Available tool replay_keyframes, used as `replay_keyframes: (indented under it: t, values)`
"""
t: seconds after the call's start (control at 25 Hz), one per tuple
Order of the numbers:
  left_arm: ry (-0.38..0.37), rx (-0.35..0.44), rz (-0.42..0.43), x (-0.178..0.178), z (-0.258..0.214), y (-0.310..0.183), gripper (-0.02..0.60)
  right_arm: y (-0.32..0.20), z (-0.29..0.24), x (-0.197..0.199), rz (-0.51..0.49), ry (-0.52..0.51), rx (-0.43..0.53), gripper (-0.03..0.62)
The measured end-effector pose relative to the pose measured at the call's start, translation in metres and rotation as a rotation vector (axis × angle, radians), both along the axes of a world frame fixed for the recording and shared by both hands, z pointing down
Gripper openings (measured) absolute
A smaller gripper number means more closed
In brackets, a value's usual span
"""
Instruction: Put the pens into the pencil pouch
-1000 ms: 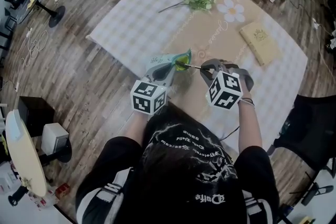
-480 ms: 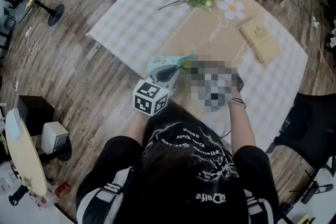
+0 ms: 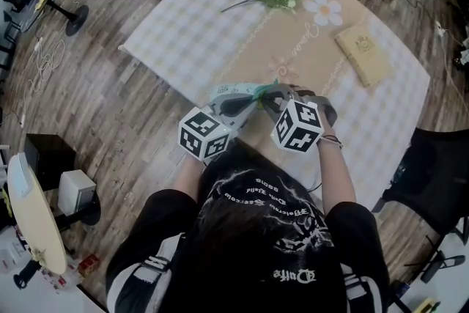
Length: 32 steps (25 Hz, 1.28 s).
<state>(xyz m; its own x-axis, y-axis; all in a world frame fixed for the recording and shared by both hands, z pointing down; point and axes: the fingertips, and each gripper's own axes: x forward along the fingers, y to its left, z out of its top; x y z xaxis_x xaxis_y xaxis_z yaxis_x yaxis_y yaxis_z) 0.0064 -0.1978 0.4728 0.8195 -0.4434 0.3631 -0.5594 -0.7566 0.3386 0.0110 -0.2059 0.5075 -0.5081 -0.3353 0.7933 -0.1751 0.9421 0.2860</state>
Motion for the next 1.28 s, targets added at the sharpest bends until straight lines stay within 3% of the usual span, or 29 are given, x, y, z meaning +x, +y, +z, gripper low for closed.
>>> replay_keyframes:
  t: [0.52, 0.88, 1.28]
  values:
    - [0.063, -0.032, 0.050, 0.003, -0.006, 0.000, 0.040, -0.001, -0.003, -0.011, -0.031, -0.023, 0.005, 0.048]
    - [0.069, -0.046, 0.006, -0.002, -0.003, -0.008, 0.040, -0.011, 0.001, -0.006, -0.002, -0.028, 0.032, 0.061]
    - [0.074, -0.045, -0.023, -0.003, -0.003, -0.013, 0.040, -0.019, -0.007, 0.007, 0.071, -0.072, 0.048, 0.172]
